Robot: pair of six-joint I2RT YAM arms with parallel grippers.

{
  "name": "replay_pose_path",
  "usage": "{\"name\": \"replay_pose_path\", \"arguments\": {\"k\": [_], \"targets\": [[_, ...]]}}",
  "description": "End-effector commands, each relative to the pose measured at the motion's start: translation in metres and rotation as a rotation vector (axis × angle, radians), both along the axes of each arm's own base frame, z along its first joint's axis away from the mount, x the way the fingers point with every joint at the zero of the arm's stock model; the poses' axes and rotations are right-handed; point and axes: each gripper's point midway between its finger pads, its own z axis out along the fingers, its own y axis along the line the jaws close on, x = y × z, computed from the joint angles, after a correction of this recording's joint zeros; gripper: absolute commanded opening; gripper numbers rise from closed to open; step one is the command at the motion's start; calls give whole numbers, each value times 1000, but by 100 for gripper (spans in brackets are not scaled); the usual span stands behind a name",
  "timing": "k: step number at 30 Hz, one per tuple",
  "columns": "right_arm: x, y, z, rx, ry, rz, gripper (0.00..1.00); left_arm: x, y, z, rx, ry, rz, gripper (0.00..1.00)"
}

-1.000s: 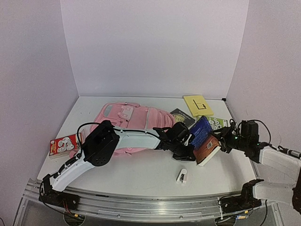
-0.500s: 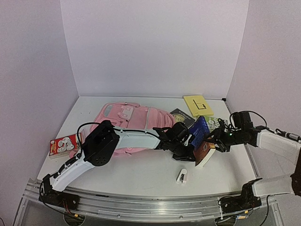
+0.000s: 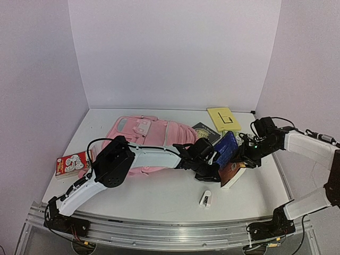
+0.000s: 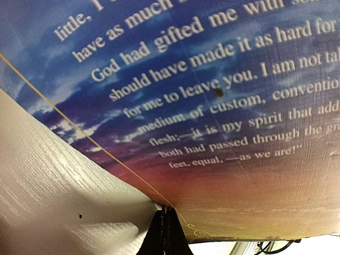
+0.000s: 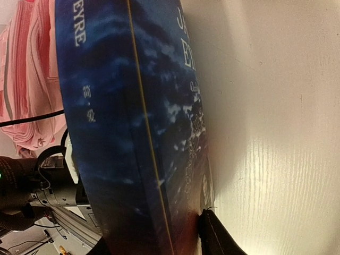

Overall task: Pack the student bag
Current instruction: Pick up the book from the center of the board, then place the book in the student bag.

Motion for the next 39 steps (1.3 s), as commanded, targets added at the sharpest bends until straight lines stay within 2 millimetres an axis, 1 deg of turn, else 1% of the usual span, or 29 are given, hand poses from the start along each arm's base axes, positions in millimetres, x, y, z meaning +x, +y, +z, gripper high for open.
{"name": "replay_pose_path", "arguments": {"k": [1, 6, 9, 10, 11, 12, 13, 14, 15, 16, 17, 18, 19, 20, 21, 23, 25, 26, 27, 28, 30, 31, 32, 35, 37, 39], "targets": [[-13, 1, -2, -49, 69, 37, 40, 5, 19, -33, 124, 14, 47, 0], [-15, -7, -8, -132, 98, 50, 40, 7, 17, -31, 116, 4, 44, 0], [-14, -6, -12, -137, 117, 56, 40, 7, 16, -28, 110, -1, 42, 0], [-14, -5, -13, -134, 124, 60, 37, 7, 16, -28, 109, -1, 42, 0], [-14, -5, -15, -134, 128, 63, 31, 8, 15, -27, 107, -4, 41, 0], [-13, -5, -15, -138, 128, 64, 22, 8, 15, -26, 104, -8, 38, 0], [-12, -6, -15, -147, 118, 62, 10, 8, 15, -25, 102, -12, 35, 0], [-10, -8, -13, -160, 104, 60, 0, 8, 14, -22, 98, -20, 29, 0], [-8, -10, -10, -170, 84, 60, 0, 8, 14, -19, 94, -31, 22, 1], [-6, -11, -5, -176, 61, 61, 0, 9, 13, -12, 85, -48, 13, 5], [-4, -12, 0, -177, 38, 60, 0, 10, 13, -6, 78, -74, -6, 11], [-3, -11, 8, -167, 6, 62, 0, 10, 12, 5, 65, -106, -29, 18], [-1, -9, 17, -156, -25, 68, 0, 11, 11, 19, 48, -146, -53, 26], [0, -9, 25, -150, -54, 68, 0, 12, 10, 38, 28, -189, -71, 35], [1, -9, 34, -144, -90, 65, 0, 13, 11, 55, 15, -237, -93, 46], [3, -12, 54, -138, -166, 56, 0, 17, 16, 102, -19, -352, -116, 74], [3, -15, 70, -136, -235, 41, 0, 27, 26, 135, -12, -464, -99, 93], [3, -18, 76, -140, -263, 28, 0, 37, 34, 146, 20, -521, -61, 98], [2, -19, 83, -135, -296, 15, 0, 45, 42, 157, 46, -577, -34, 99], [1, -20, 90, -125, -326, 5, 0, 56, 51, 162, 86, -627, -1, 99], [-3, -20, 97, -93, -371, -6, 0, 81, 74, 164, 207, -712, 88, 100], [-4, -18, 104, -72, -402, -9, 0, 91, 84, 162, 254, -725, 119, 100], [-5, -18, 106, -58, -412, -12, 0, 100, 91, 160, 293, -733, 148, 100], [-10, -16, 115, -19, -450, -24, 0, 128, 119, 140, 430, -731, 213, 100], [-13, -15, 117, 0, -465, -24, 0, 139, 127, 126, 469, -708, 224, 97], [-15, -14, 119, 17, -468, -23, 0, 146, 130, 115, 484, -689, 227, 95]]}}
